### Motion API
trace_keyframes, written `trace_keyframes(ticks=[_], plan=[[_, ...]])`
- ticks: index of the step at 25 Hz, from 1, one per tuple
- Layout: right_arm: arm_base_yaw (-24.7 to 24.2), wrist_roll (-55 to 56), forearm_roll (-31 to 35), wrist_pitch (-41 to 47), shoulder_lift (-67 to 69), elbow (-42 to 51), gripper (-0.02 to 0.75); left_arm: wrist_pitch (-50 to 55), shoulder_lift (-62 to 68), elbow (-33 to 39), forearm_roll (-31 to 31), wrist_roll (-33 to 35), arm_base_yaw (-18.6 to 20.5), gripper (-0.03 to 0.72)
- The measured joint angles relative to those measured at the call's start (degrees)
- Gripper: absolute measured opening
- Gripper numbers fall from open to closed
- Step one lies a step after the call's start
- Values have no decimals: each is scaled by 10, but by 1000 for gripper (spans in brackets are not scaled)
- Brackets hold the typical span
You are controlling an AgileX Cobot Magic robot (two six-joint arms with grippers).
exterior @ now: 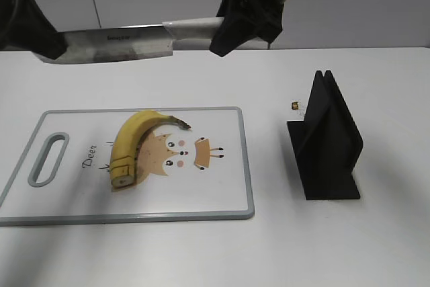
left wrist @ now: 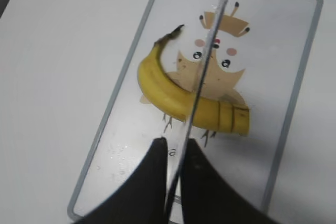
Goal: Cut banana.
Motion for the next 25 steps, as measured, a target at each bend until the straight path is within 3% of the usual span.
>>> trace_keyframes(ticks=[2, 4, 11, 17, 25], plan=[[0, -5, 0, -2, 0, -1, 162, 18, 0, 0, 3, 7, 0, 33], [0, -7, 0, -1, 1, -2, 162, 22, 0, 0, 8, 12, -1, 12], [4, 8, 1, 7, 18, 0, 162, 16, 0, 11, 29, 15, -4, 3], [37, 33, -50, -28, 30, 43, 162, -35, 0, 84, 38, 18, -4, 3], [43, 29, -52, -111, 33, 126, 165, -130, 1, 174, 30, 26, -12, 3]])
